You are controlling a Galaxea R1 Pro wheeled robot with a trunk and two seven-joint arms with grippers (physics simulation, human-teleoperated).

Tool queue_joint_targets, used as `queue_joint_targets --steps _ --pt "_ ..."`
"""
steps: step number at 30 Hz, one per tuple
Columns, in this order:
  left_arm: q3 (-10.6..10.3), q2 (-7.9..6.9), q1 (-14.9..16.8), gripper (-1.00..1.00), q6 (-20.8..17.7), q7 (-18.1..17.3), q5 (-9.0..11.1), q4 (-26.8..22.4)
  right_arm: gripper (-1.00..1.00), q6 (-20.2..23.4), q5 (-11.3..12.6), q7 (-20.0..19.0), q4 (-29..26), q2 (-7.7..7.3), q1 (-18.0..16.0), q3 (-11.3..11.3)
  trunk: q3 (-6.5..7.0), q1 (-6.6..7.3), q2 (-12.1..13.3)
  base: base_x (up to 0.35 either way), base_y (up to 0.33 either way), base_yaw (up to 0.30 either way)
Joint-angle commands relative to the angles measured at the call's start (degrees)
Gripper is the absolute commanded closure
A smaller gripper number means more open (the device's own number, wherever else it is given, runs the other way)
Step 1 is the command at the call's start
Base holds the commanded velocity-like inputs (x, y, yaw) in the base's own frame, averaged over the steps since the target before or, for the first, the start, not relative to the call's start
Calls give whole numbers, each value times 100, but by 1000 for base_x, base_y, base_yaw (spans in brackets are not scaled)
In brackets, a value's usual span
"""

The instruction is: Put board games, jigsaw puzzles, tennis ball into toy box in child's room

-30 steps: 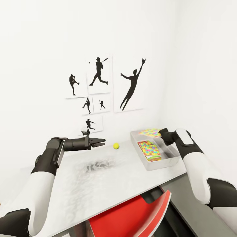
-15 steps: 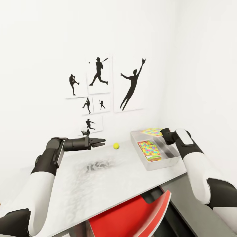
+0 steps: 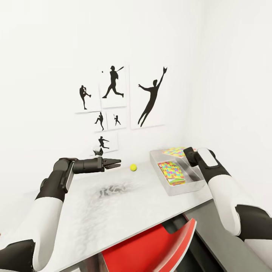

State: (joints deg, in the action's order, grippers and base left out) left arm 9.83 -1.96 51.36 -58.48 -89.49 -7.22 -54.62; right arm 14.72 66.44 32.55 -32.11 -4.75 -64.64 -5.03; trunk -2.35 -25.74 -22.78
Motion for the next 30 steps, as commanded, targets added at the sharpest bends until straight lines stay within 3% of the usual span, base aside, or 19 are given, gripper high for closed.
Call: queue_joint_targets --steps 1,9,30 --pt "11 3 6 -100 -58 -51 -60 -5 100 12 10 31 -8 1 -5 3 -14 -4 -14 0 0 0" --pt "3 11 -10 -100 -58 -51 -58 -5 100 -174 5 32 172 -21 -8 36 -14 -4 -14 0 0 0" --pt "2 12 -12 -100 -57 -51 -60 -5 100 -157 9 198 223 -59 -22 38 -14 -4 -14 0 0 0"
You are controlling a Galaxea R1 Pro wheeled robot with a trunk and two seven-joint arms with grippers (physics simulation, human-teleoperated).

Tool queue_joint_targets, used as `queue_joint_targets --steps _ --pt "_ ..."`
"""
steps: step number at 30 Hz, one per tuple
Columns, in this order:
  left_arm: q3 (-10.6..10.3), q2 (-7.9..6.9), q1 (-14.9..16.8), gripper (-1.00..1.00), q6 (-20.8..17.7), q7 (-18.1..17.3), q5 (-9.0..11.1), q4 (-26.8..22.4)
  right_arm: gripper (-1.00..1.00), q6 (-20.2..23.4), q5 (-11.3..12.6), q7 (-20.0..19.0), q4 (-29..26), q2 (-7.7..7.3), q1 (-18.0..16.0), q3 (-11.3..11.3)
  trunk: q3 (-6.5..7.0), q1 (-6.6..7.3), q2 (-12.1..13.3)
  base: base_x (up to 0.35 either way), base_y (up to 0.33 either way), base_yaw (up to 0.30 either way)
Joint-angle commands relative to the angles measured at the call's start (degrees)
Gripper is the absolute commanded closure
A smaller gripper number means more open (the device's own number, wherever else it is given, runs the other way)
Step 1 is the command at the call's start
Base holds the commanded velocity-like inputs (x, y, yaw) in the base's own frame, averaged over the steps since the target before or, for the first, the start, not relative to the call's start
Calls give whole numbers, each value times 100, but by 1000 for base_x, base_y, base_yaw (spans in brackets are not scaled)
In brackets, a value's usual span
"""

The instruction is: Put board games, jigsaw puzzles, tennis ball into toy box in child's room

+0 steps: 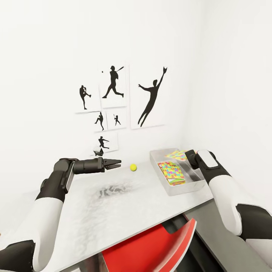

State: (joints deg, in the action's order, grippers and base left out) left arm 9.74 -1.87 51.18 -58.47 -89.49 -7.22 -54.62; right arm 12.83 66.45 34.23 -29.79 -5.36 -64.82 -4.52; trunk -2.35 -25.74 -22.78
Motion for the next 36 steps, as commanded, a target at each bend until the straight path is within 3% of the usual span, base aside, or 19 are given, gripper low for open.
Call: queue_joint_targets --steps 1,10,36 --pt "11 3 6 -100 -59 -51 -57 -5 100 31 9 30 -5 16 -5 -14 -14 -4 -14 0 0 0" --pt "11 3 6 -100 -59 -51 -52 -5 100 2 8 28 251 62 -5 -14 -14 -4 -14 0 0 0" --pt "11 3 -4 -100 -59 -51 -52 -5 100 25 9 20 272 14 -5 -14 -14 -4 -14 1 0 0"
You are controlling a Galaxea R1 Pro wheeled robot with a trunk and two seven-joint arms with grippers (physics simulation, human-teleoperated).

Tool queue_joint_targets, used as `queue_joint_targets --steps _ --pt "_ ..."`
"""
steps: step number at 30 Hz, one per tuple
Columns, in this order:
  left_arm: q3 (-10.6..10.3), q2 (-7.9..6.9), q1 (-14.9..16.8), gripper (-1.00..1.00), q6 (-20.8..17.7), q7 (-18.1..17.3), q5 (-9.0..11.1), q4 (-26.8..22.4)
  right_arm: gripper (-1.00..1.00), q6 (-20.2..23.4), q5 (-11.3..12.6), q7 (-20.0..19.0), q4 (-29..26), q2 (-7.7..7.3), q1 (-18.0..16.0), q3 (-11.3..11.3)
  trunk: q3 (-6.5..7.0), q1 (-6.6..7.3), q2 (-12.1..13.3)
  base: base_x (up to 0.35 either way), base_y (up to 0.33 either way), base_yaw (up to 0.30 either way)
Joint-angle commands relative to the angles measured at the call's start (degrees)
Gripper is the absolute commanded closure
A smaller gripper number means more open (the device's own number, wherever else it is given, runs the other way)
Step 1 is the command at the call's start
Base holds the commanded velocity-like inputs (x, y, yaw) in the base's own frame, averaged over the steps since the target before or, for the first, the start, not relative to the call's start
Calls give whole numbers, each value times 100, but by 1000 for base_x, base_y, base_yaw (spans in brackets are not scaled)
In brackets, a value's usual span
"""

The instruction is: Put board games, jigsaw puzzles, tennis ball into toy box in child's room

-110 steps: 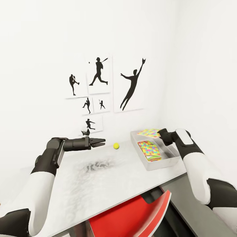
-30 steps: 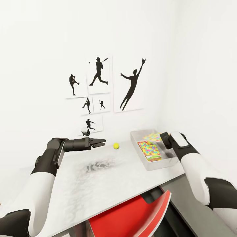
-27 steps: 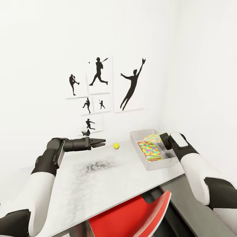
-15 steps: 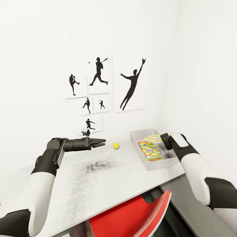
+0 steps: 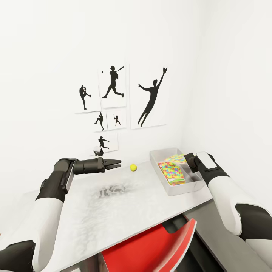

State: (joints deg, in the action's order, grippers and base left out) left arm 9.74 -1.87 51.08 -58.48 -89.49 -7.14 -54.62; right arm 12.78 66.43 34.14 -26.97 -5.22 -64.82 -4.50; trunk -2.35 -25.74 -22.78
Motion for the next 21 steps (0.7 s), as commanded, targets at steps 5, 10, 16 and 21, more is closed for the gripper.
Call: queue_joint_targets --steps 5,10,16,21 --pt "11 3 0 -100 -58 -51 -59 -5 100 32 10 27 -10 9 -4 -16 -14 -4 -14 80 0 0" --pt "16 1 -1 -100 -57 -51 -59 -5 100 37 10 24 -10 19 -4 -16 -14 -4 -14 37 1 0" --pt "27 -12 -1 -100 -58 -51 -52 -5 100 53 10 23 -10 25 -4 -16 -14 -4 -14 128 45 0" --pt "28 -23 -1 -100 -58 -51 -51 -5 100 65 10 23 -10 28 -4 -16 -14 -4 -14 23 6 0"
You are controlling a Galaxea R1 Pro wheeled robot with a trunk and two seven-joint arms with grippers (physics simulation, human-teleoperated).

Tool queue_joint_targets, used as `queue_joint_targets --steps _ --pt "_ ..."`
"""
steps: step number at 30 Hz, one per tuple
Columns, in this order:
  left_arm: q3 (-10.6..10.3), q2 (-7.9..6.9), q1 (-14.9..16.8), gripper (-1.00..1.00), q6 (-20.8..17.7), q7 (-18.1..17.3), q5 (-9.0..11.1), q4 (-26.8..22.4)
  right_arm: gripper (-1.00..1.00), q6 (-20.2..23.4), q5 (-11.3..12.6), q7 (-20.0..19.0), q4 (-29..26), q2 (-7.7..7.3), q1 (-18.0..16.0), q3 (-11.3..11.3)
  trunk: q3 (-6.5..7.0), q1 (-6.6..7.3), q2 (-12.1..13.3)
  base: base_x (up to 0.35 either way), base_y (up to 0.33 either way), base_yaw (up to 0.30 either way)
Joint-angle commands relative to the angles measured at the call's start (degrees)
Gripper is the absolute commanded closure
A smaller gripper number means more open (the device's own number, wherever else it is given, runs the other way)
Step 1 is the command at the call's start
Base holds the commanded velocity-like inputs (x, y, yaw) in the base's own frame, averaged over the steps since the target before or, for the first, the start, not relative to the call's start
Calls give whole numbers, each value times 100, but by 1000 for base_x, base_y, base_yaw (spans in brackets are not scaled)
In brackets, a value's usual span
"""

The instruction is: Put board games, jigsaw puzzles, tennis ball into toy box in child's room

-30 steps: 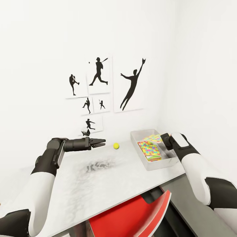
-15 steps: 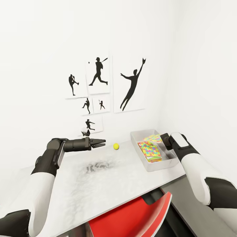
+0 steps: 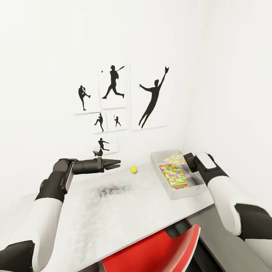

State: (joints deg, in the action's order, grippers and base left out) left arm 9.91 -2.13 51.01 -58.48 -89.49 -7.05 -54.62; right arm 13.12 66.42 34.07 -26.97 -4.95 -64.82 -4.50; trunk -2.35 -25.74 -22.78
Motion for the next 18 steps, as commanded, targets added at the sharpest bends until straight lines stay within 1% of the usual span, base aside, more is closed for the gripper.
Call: queue_joint_targets --steps 1,8,18 --pt "11 1 6 -100 -58 -51 -60 -5 100 31 11 30 -10 -1 -4 -16 -14 -4 -14 7 2 0" --pt "11 -7 6 -100 -58 -51 -60 -5 100 34 11 30 -10 -52 -4 -16 -14 -4 -14 1 0 0" --pt "11 -7 6 -100 -58 -51 -60 -5 100 41 11 30 -10 -58 -4 -16 -14 -4 -14 0 0 0"
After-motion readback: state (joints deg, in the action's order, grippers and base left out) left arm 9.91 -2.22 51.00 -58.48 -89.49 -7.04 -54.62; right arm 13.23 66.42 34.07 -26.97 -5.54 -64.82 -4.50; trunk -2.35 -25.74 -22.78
